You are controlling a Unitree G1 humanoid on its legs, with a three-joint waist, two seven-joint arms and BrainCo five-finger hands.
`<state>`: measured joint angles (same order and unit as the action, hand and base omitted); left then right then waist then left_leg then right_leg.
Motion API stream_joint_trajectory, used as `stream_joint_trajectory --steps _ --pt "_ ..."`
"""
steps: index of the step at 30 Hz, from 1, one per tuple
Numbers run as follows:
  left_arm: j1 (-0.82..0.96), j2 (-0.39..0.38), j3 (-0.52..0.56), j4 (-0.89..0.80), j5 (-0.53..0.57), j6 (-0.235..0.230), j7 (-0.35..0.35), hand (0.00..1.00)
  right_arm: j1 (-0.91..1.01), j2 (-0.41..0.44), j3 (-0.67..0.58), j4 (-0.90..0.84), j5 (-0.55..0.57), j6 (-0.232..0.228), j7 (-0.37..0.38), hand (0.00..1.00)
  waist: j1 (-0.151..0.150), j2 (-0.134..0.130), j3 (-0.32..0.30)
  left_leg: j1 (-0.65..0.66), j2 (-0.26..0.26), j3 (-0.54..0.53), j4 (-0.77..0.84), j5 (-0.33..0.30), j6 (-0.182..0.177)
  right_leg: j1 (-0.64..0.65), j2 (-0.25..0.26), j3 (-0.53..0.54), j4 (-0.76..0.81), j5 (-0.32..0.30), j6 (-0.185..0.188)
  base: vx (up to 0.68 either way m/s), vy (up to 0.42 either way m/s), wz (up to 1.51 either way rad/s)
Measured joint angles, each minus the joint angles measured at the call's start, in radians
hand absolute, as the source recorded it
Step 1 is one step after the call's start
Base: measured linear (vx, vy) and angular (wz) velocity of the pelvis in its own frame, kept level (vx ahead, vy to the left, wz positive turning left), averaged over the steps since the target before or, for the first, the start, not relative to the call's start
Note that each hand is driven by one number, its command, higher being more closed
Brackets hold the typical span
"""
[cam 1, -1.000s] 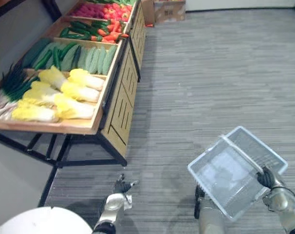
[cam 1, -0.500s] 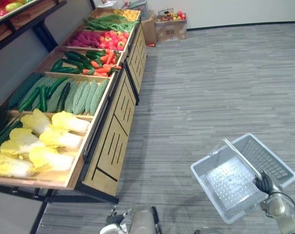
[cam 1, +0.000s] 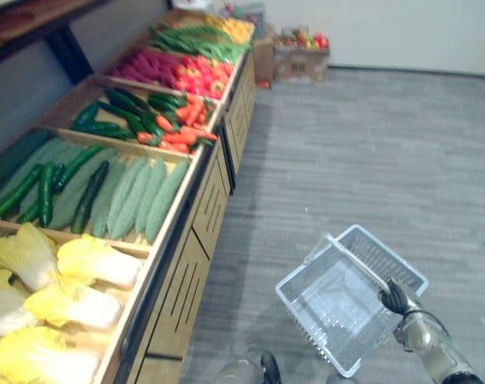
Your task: Pick vegetable in the basket
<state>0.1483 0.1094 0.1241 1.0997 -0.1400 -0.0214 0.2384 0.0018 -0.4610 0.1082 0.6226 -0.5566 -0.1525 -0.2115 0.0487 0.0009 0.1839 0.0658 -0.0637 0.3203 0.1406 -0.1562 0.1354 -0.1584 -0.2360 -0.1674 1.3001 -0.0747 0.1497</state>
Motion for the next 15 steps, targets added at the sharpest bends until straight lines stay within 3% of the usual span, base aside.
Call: stream_joint_trajectory --steps 1,3,6,7,8,9,11,12,13,15 --pt "-0.018 0.003 -0.012 -0.025 -0.013 0.000 0.000 0.00 0.015 0.002 -0.037 -0.001 0.009 0.000 -0.001 1.00 -0.028 0.002 0.002 0.053 -0.008 -0.085 -0.021 0.001 0.000 -0.059 -0.004 -0.025 -0.052 -0.048 -0.070 0.53 -0.002 1.68" --pt "-0.042 0.003 -0.022 -0.050 -0.015 -0.008 -0.003 0.00 0.048 0.002 -0.082 -0.007 0.018 -0.001 -0.005 1.00 -0.045 -0.004 0.003 0.089 -0.017 -0.170 -0.026 0.001 0.000 -0.110 -0.013 -0.007 -0.175 -0.063 -0.088 0.43 -0.058 1.72" --pt "-0.054 -0.024 -0.047 -0.147 -0.036 -0.027 -0.012 0.00 0.053 0.009 -0.185 0.071 0.060 0.014 -0.008 1.00 -0.051 0.006 0.015 0.131 -0.011 -0.333 -0.009 -0.016 -0.024 -0.114 0.032 0.157 -0.618 -0.052 -0.072 0.39 -0.174 1.81" --pt "-0.065 -0.032 -0.051 -0.171 -0.038 -0.041 -0.012 0.00 0.054 0.009 -0.238 0.110 0.069 0.020 -0.014 1.00 -0.051 0.008 0.017 0.117 -0.008 -0.409 0.020 -0.056 -0.030 -0.100 0.049 0.254 -0.799 -0.038 -0.053 0.32 -0.256 1.50" --pt "-0.072 -0.034 -0.052 -0.175 -0.038 -0.044 -0.012 0.00 0.052 0.010 -0.263 0.132 0.076 0.021 -0.017 1.00 -0.047 0.005 0.019 0.111 -0.012 -0.445 0.044 -0.074 -0.036 -0.096 0.046 0.294 -0.870 -0.032 -0.048 0.39 -0.362 1.86" --pt "-0.080 -0.045 -0.051 -0.184 -0.043 -0.045 -0.008 0.00 0.048 0.012 -0.304 0.196 0.092 0.032 -0.019 1.00 -0.032 -0.001 0.025 0.091 -0.009 -0.520 0.105 -0.125 -0.062 -0.078 0.045 0.352 -0.985 -0.027 -0.043 0.25 -0.300 1.42" --pt "-0.072 -0.042 -0.039 -0.185 -0.052 -0.044 -0.001 0.00 0.059 0.031 -0.368 0.250 0.128 0.056 -0.020 1.00 -0.019 -0.016 0.021 0.072 -0.004 -0.613 0.178 -0.195 -0.104 -0.055 0.038 0.346 -1.020 -0.026 -0.043 0.36 -0.559 1.62" --pt "-0.064 -0.033 -0.032 -0.183 -0.054 -0.041 0.003 0.00 0.066 0.050 -0.412 0.271 0.143 0.062 -0.020 1.00 -0.016 -0.047 0.025 0.069 0.002 -0.662 0.207 -0.237 -0.133 -0.043 0.026 0.309 -1.007 0.032 0.033 0.37 -0.630 1.50" --pt "-0.064 -0.037 -0.023 -0.181 -0.054 -0.038 0.004 0.00 0.066 0.052 -0.432 0.285 0.150 0.064 -0.021 1.00 -0.016 -0.030 0.026 0.066 0.027 -0.679 0.218 -0.253 -0.148 -0.046 0.032 0.271 -0.977 0.028 0.065 0.25 -0.451 1.22" --pt "-0.048 -0.092 0.010 -0.184 -0.054 -0.038 0.020 0.00 0.050 0.059 -0.496 0.336 0.203 0.078 -0.023 1.00 -0.019 0.026 0.011 0.051 0.133 -0.677 0.201 -0.231 -0.190 -0.055 0.079 0.154 -0.907 -0.036 0.008 0.28 -0.446 1.15"
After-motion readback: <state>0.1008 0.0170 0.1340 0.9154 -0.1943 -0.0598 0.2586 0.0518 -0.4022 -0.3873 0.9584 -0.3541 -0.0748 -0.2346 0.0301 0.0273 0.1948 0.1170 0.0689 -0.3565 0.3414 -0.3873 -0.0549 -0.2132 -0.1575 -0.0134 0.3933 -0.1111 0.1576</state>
